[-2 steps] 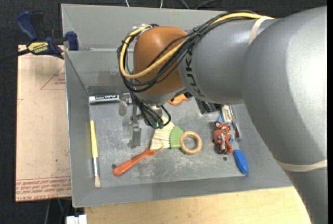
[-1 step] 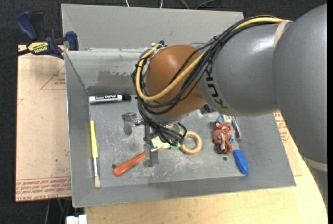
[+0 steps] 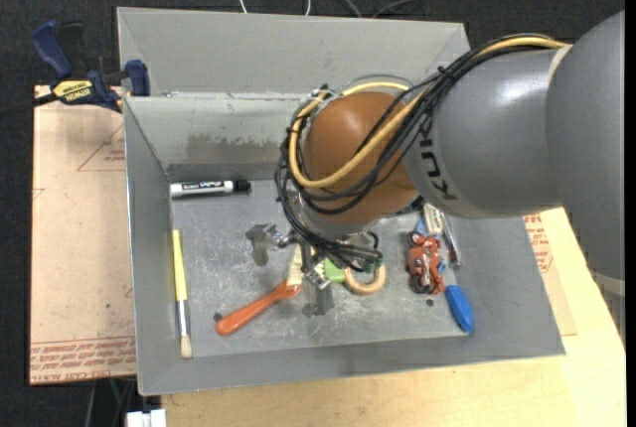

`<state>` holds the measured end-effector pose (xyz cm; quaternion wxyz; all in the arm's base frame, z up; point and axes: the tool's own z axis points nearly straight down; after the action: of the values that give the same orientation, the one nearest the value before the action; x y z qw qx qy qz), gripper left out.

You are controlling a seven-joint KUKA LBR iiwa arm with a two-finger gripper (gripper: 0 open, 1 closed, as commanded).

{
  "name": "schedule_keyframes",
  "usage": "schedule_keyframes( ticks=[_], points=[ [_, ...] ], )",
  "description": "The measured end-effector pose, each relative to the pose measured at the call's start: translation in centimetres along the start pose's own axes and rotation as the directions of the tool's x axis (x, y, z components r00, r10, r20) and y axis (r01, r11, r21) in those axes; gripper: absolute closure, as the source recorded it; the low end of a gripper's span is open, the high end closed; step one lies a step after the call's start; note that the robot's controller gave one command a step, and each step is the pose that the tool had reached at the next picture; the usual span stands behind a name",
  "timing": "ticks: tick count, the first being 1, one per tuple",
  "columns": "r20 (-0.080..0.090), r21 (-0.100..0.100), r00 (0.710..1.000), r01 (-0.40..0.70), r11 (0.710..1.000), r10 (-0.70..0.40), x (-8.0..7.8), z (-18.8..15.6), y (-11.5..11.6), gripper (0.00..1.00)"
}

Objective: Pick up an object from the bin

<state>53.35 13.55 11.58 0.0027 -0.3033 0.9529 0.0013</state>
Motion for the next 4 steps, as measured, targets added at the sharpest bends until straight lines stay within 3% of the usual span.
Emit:
schedule_keyframes(
  ticks=[1, 2, 3, 4],
  points=[
    [0.007, 0.001, 0.997, 0.077, 0.997, -0.077, 1.1, 3.1, -3.3, 0.00],
    [0.005, 0.001, 0.971, 0.239, 0.971, -0.239, 2.2, 4.4, -8.1, 1.00],
    [0.006, 0.001, 0.971, 0.239, 0.971, -0.239, 2.2, 4.4, -8.1, 1.00],
    [0.004, -0.002, 0.972, 0.237, 0.972, -0.237, 2.2, -0.4, -7.9, 1.00]
  ],
)
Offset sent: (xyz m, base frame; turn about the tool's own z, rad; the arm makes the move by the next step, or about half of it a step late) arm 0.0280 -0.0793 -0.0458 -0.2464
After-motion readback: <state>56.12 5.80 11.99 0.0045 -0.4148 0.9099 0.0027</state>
